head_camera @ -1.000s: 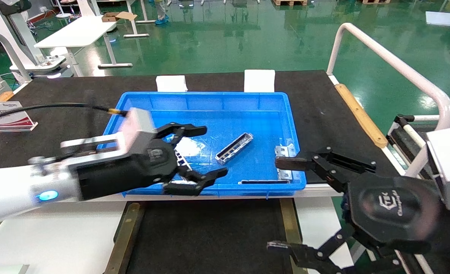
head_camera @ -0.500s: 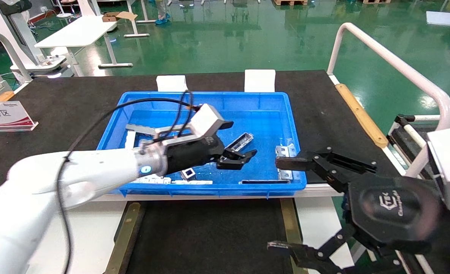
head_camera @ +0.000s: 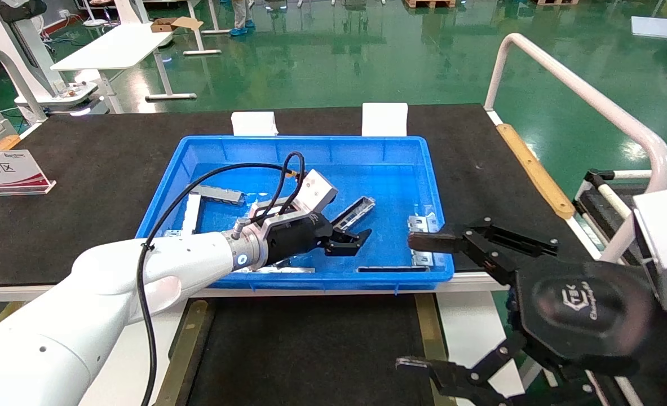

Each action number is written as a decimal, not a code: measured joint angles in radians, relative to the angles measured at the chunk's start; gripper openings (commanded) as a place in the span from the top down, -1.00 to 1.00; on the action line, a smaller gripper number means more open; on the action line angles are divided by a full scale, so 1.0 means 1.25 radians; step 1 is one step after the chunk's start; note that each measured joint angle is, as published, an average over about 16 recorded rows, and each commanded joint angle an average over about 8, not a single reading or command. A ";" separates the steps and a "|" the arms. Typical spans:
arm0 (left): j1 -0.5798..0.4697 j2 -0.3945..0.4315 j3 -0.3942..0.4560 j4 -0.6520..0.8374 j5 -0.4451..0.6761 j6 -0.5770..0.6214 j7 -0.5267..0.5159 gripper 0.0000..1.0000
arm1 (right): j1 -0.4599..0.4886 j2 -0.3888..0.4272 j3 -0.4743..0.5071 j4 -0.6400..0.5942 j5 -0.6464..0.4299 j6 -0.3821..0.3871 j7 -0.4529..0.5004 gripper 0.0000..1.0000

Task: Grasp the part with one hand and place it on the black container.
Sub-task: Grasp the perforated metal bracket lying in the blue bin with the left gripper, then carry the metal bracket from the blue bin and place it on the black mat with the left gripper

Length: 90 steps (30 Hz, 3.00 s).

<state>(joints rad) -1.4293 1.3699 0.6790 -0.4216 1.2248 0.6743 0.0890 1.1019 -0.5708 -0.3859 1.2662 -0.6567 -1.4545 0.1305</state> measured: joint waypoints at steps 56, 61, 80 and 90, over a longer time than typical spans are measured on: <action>-0.054 -0.106 0.178 -0.009 -0.451 0.172 0.094 1.00 | 0.000 0.000 0.000 0.000 0.000 0.000 0.000 1.00; -0.031 -0.187 0.150 -0.071 -0.496 0.314 0.119 1.00 | 0.000 0.000 0.000 0.000 0.000 0.000 0.000 1.00; 0.317 -0.542 0.139 -0.576 -0.583 0.364 0.099 1.00 | 0.000 0.000 0.000 0.000 0.000 0.000 0.000 1.00; 0.502 -0.560 0.165 -0.672 -0.601 0.127 0.087 1.00 | 0.000 0.000 -0.001 0.000 0.000 0.000 0.000 1.00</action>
<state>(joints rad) -0.8021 0.6698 0.8848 -1.2611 0.4734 0.8331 0.1972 1.1021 -0.5705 -0.3865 1.2662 -0.6563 -1.4542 0.1302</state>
